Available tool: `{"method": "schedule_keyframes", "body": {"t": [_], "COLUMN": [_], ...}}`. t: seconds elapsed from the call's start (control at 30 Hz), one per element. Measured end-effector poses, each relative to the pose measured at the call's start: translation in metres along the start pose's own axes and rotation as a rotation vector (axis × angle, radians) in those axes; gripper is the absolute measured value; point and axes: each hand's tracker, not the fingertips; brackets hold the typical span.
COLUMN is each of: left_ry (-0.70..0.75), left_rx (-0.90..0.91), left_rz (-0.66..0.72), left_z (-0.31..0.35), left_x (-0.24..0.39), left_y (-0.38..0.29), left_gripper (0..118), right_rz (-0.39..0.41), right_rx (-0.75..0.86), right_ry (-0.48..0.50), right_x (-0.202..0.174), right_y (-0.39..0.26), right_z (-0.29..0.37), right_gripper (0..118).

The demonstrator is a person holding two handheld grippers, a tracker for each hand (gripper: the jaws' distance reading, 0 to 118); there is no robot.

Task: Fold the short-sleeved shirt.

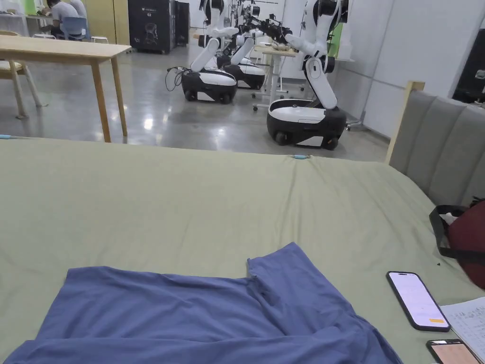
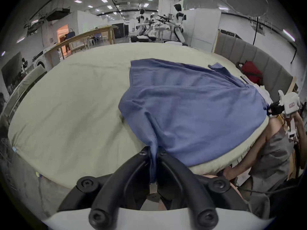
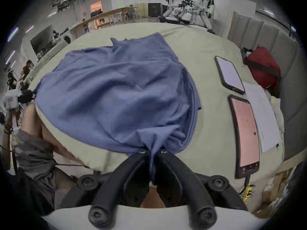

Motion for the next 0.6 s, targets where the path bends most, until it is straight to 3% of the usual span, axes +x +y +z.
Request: {"method": "schedule_keyframes", "body": {"t": [0.03,0.07,0.1,0.13,0.17,0.23,0.27,0.3,0.33,0.37,0.4,0.43,0.5,0.6], "left_ry": [-0.003,-0.003,0.009,0.018,0.005,-0.046,-0.045,-0.024,-0.012,-0.016,0.006,0.061,0.022,-0.014], "left_rx": [0.005,0.014,0.035,0.039,0.049,0.179,0.180,0.192,0.193,0.252,0.291,0.290,0.285,0.262], "left_rz": [0.015,0.035,0.047,0.052,0.068,0.099,0.121,0.136,0.131,0.108,0.090,0.072,0.063,-0.018], "left_z": [0.001,0.005,0.011,0.018,0.029,0.052,0.061,0.069,0.094,0.104,0.108,0.106,0.099,0.068], "left_x": [-0.002,-0.004,-0.006,-0.006,-0.007,-0.006,-0.005,-0.002,-0.008,-0.006,-0.004,-0.001,-0.003,-0.007], "left_y": [0.000,-0.001,-0.001,0.000,-0.001,-0.009,-0.009,-0.007,0.000,0.005,0.012,0.022,0.046,0.089], "left_gripper": [10,28,69,118,116,118,118,114,88,46,0,0,0,0], "right_rz": [0.009,0.022,0.023,0.025,0.027,0.044,0.011,-0.028,-0.064,-0.083,-0.096,-0.085,-0.093,-0.085], "right_rx": [0.010,0.048,0.091,0.126,0.162,0.341,0.379,0.401,0.421,0.472,0.511,0.537,0.560,0.543], "right_ry": [0.011,0.022,0.004,-0.019,-0.014,0.047,0.053,0.068,0.089,0.115,0.113,0.115,0.060,0.124], "right_x": [0.002,0.004,0.003,0.001,-0.002,-0.008,-0.014,-0.017,-0.020,-0.023,-0.038,-0.043,-0.054,-0.056], "right_y": [0.000,0.000,-0.002,-0.005,-0.008,-0.022,-0.028,-0.032,-0.037,-0.043,-0.031,-0.030,-0.028,-0.013], "right_z": [0.004,0.010,0.019,0.035,0.051,0.089,0.111,0.126,0.137,0.146,0.158,0.164,0.169,0.167], "right_gripper": [10,19,46,99,118,113,113,113,107,90,55,2,0,0]}}
